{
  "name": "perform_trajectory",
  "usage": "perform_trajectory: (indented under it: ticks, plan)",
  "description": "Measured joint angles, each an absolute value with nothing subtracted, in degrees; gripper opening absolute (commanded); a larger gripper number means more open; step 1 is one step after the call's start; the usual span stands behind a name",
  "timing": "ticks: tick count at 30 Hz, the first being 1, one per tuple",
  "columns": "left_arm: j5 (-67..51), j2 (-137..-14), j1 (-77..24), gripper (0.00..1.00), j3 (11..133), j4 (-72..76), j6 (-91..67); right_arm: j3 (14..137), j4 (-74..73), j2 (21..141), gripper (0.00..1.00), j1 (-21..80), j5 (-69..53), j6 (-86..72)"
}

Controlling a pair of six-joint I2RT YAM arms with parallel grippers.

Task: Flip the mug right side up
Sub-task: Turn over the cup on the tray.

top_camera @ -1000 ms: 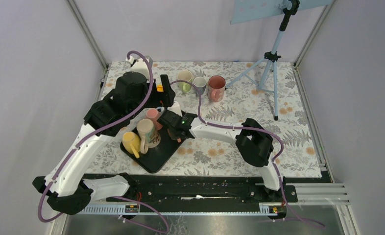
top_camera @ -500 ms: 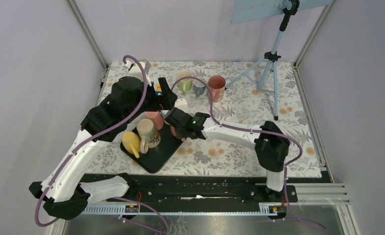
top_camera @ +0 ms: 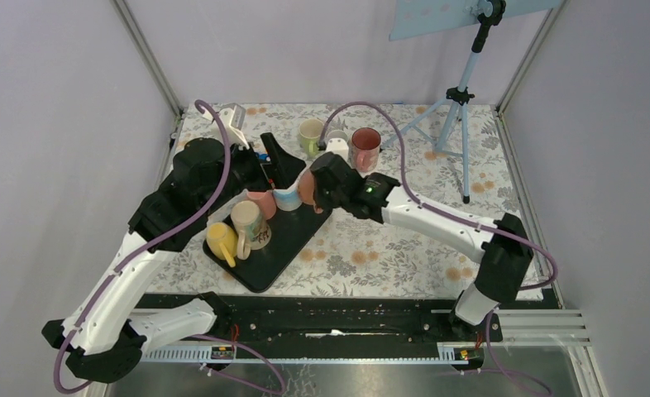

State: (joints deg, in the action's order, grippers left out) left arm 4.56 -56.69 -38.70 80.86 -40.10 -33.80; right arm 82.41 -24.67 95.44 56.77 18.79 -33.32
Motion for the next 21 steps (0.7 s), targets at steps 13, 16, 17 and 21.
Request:
perform_trajectory:
  ticks: [13, 16, 17, 21]
  plan:
    - [-21.50, -57.39, -24.23, 0.99, 68.58, -24.25, -40.86, 82.17, -23.90, 86.26, 0.00, 48.21, 16.78, -32.80]
    - [-28.88, -57.84, -20.64, 0.99, 63.94, -19.22, -44.23, 82.35, -23.92, 85.30, 0.00, 47.11, 16.78, -32.38]
    - [-31.29, -58.04, -19.77, 0.99, 62.76, -17.52, -45.50, 82.48, -23.90, 85.10, 0.00, 46.81, 16.73, -32.16]
    - [-39.68, -58.78, -17.10, 0.99, 59.11, -8.86, -50.72, 83.48, -23.92, 84.88, 0.00, 46.24, 16.43, -31.55]
